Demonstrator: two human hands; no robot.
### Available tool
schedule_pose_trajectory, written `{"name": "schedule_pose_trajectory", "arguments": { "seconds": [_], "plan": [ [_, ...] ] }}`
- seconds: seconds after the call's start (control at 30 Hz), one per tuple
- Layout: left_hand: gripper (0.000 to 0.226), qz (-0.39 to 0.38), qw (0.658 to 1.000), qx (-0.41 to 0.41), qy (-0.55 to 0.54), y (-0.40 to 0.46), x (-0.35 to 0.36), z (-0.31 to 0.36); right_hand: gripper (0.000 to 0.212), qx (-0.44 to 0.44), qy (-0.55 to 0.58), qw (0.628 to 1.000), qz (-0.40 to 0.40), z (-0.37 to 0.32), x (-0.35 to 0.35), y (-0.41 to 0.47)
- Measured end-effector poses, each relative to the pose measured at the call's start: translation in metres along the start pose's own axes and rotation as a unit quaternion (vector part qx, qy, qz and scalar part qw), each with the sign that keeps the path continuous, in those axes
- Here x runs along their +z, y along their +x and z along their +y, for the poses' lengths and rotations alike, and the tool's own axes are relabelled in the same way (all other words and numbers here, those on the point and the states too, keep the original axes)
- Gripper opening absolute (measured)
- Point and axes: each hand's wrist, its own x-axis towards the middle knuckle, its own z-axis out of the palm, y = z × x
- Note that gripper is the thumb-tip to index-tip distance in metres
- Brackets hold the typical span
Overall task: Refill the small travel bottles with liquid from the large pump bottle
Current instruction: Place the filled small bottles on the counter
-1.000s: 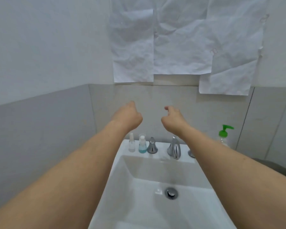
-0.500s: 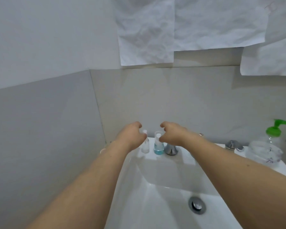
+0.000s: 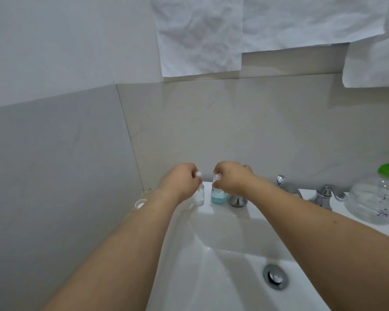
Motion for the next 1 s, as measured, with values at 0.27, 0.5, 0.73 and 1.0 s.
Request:
{"name": "schedule_pose_trajectory", "arguments": {
  "seconds": [0.27,0.5,0.73,1.0],
  "plan": [
    [0.007,0.061,0.998,0.006,0.017,-0.016,-0.054,0.035,0.035,-0.023,0.027,0.998,0.054,-0.019,-0.055,-0.027],
    [0.008,0.100,0.994,0.052,0.008,-0.043,-0.088,0.095,0.040,-0.029,0.009,0.994,0.105,-0.009,-0.113,-0.075],
    [0.013,0.095,0.990,0.106,-0.013,-0.069,-0.088,0.176,0.045,0.010,0.015,0.992,0.122,0.045,-0.166,-0.131],
    [0.019,0.044,0.983,0.159,-0.079,-0.096,-0.036,0.288,0.047,0.061,0.029,0.986,0.153,0.144,-0.213,-0.198]
  ]
}}
